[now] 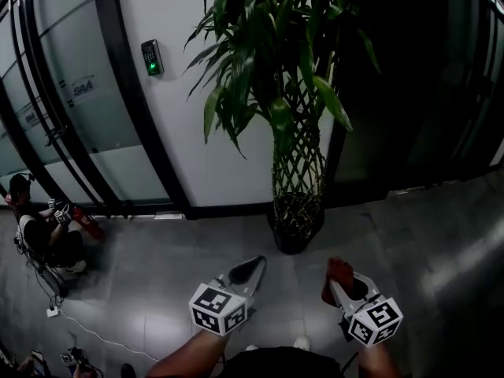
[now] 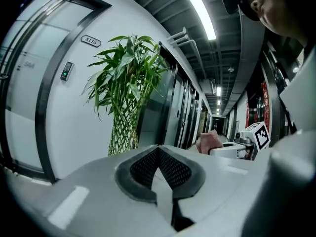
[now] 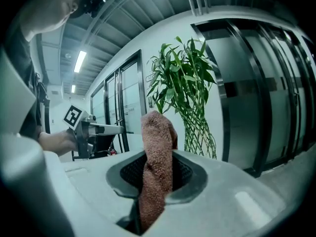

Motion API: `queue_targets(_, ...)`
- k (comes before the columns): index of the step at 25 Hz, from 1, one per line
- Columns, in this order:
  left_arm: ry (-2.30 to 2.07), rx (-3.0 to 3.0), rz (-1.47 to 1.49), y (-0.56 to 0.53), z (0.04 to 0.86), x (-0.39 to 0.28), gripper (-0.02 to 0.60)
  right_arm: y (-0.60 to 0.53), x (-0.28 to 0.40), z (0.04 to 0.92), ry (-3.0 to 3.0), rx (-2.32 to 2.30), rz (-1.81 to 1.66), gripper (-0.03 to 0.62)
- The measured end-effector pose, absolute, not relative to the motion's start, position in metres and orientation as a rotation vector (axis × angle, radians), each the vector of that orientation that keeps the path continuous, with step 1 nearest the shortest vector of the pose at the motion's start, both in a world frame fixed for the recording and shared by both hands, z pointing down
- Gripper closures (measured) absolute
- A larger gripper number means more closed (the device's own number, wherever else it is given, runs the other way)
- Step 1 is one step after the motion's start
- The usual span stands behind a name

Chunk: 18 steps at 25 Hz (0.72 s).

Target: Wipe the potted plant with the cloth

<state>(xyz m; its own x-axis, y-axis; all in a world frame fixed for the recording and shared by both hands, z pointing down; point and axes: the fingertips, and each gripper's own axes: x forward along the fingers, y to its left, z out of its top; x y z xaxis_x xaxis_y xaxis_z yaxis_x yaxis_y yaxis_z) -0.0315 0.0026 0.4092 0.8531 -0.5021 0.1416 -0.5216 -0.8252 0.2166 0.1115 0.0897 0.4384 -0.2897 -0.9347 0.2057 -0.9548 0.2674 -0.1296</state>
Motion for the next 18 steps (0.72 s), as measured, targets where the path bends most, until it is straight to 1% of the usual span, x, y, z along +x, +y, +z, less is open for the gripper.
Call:
queue_targets(7, -0.749, 2.783, 0.106, 0.005, 0.411, -0.042, 0.563, 0.1, 0.092, 0.447, -2.4, 1.811, 0.391, 0.53)
queue_targets(18, -0.779, 2.781, 0.099, 0.007, 0.41, -0.051, 0.563, 0.099, 0.085, 0.444, -2.416, 1.789, 0.375, 0.531)
